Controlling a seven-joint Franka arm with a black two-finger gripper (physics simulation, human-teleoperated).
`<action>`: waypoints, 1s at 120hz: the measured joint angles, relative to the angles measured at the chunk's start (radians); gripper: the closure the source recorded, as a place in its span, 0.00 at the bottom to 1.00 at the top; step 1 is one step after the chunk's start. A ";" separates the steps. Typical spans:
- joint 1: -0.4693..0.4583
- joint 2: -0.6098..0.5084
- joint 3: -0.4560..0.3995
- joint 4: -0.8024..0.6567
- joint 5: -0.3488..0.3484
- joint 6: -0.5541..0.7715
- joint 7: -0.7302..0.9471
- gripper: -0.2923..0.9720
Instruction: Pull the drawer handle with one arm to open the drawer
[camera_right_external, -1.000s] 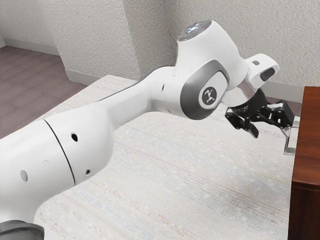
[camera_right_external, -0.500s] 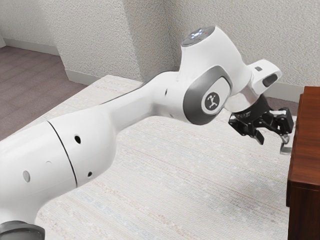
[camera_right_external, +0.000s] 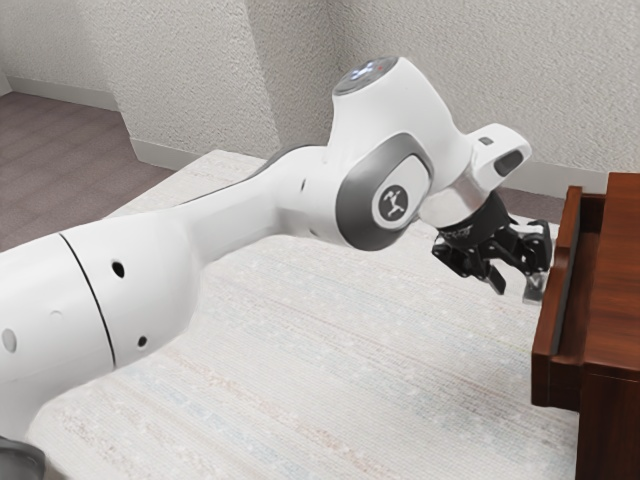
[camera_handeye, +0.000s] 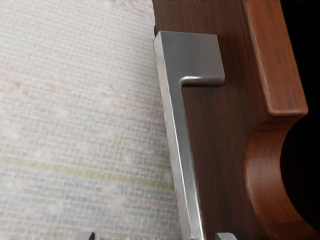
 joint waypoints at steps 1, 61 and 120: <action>0.001 -0.001 0.000 -0.003 0.000 0.001 0.000 0.54; 0.020 -0.082 0.005 -0.114 0.020 0.039 -0.009 0.54; 0.044 -0.096 0.002 -0.144 0.030 0.050 -0.004 0.54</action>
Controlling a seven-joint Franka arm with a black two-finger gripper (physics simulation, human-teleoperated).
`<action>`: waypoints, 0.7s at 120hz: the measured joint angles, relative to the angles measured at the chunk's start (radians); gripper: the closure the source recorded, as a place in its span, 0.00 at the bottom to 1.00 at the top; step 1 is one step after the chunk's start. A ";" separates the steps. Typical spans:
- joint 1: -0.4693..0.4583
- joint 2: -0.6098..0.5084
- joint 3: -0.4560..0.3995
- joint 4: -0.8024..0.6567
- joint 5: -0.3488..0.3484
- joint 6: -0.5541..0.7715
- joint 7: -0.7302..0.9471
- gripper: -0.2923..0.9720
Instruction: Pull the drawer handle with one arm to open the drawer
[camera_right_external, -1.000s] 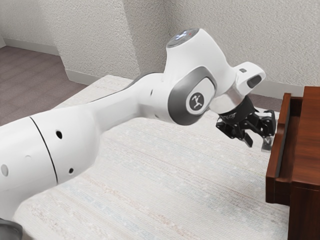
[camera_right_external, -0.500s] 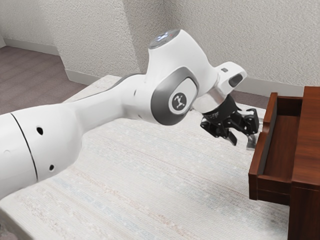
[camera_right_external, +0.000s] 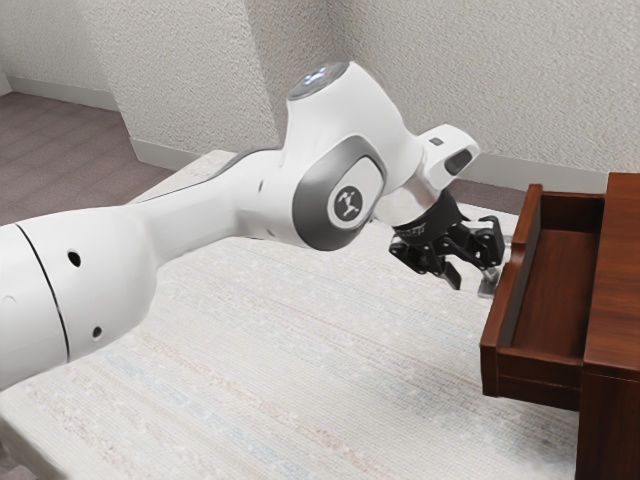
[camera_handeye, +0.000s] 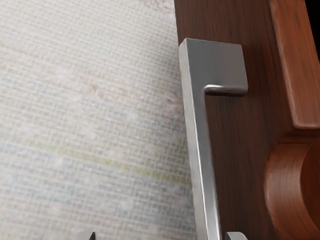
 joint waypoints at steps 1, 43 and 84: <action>0.001 0.000 0.000 0.000 0.000 0.000 0.000 0.54; 0.025 -0.043 0.000 -0.061 0.004 0.020 -0.004 0.54; 0.039 -0.091 0.000 -0.122 0.009 0.042 -0.006 0.54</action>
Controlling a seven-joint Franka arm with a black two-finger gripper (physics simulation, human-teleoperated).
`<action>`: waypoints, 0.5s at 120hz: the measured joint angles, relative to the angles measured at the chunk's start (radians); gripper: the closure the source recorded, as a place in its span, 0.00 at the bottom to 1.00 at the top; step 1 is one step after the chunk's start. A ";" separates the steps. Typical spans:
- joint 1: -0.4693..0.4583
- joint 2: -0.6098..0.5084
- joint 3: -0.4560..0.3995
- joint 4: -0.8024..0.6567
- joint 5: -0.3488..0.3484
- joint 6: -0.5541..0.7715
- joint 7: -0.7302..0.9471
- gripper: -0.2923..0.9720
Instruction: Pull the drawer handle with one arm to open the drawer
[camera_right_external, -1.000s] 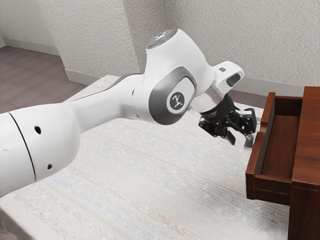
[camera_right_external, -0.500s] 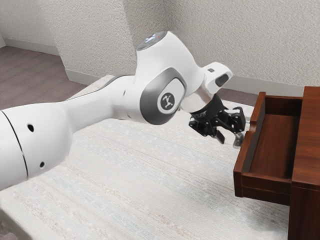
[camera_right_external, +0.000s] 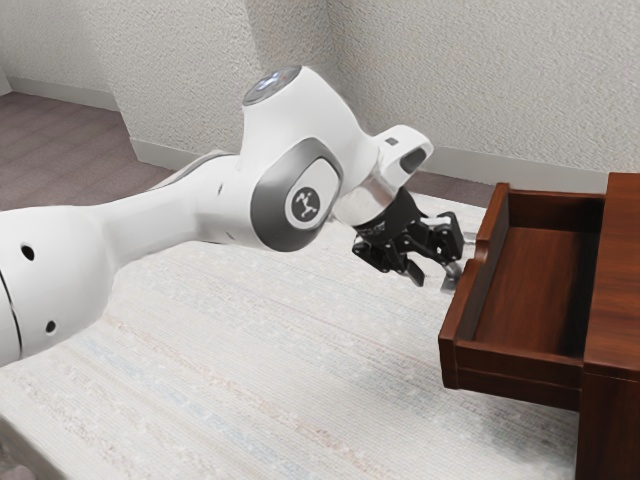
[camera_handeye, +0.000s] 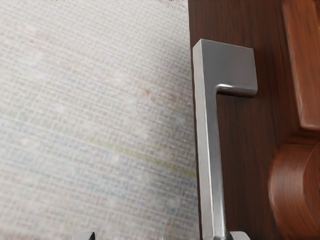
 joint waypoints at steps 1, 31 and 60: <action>0.001 -0.002 0.000 -0.002 0.000 0.001 0.000 0.54; 0.019 -0.033 0.000 -0.045 0.007 0.014 -0.002 0.54; 0.034 -0.055 0.001 -0.075 0.015 0.022 -0.005 0.54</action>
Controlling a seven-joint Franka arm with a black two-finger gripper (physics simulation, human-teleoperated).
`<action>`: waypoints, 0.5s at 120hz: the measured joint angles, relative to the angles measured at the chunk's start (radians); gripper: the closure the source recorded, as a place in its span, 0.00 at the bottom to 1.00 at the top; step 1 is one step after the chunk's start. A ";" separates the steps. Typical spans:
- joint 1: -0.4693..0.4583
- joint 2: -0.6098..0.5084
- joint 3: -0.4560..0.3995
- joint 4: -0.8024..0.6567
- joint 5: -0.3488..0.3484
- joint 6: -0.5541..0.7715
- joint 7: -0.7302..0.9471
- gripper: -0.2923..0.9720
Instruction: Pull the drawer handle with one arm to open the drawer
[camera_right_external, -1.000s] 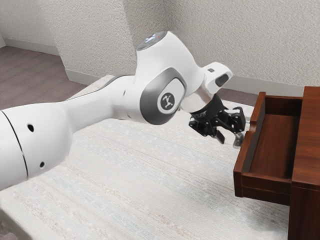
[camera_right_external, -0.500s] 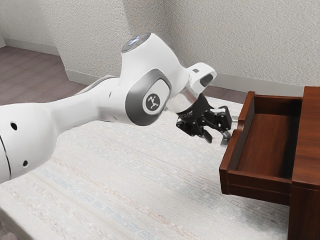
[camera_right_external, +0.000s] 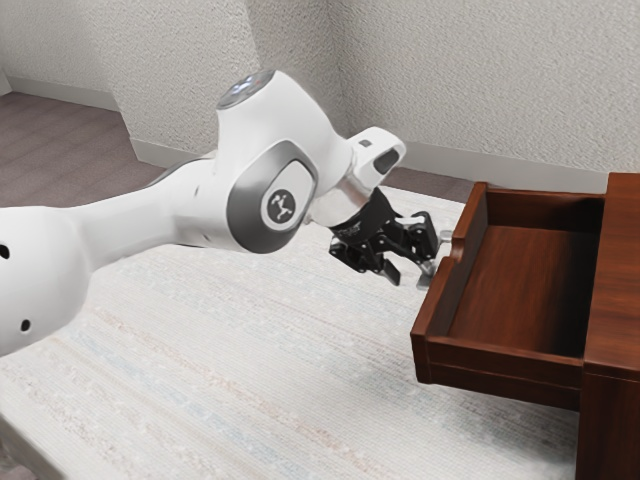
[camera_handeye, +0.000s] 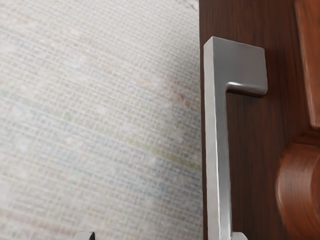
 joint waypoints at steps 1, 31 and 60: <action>0.000 -0.001 0.000 0.000 0.000 0.000 0.000 0.54; 0.017 -0.025 0.000 -0.036 0.011 0.014 -0.009 0.54; 0.014 -0.027 0.001 -0.038 0.007 0.019 -0.010 0.51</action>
